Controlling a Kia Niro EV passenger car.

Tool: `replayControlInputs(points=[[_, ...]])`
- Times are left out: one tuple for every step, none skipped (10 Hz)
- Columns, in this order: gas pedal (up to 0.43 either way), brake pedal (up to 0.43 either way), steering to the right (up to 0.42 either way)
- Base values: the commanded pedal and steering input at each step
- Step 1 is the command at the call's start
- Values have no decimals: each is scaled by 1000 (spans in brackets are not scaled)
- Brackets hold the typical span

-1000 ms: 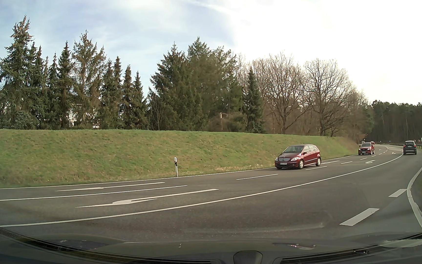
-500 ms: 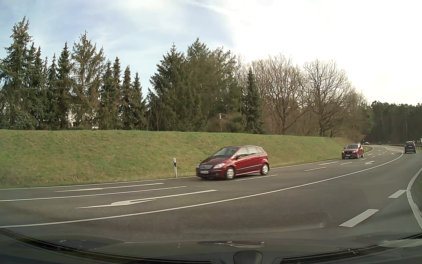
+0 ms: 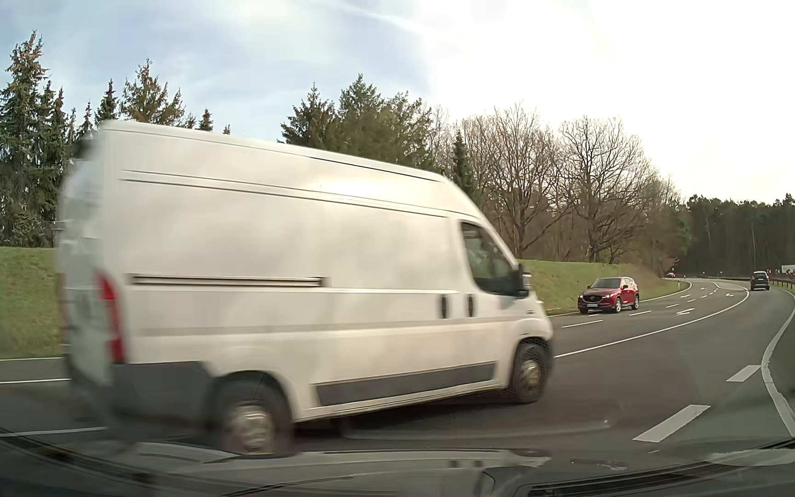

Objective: Follow the waypoints while adhering to traffic rules and regulations

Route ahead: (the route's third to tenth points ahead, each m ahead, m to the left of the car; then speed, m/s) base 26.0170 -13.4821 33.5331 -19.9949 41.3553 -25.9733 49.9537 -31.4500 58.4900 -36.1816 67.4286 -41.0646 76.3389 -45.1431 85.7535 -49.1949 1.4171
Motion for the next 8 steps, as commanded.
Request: replayControlInputs(points=[[469, 0, 338], [469, 0, 345], [480, 0, 348], [480, 0, 348], [488, 0, 349], [500, 0, 351], [512, 0, 355], [520, 0, 357]])
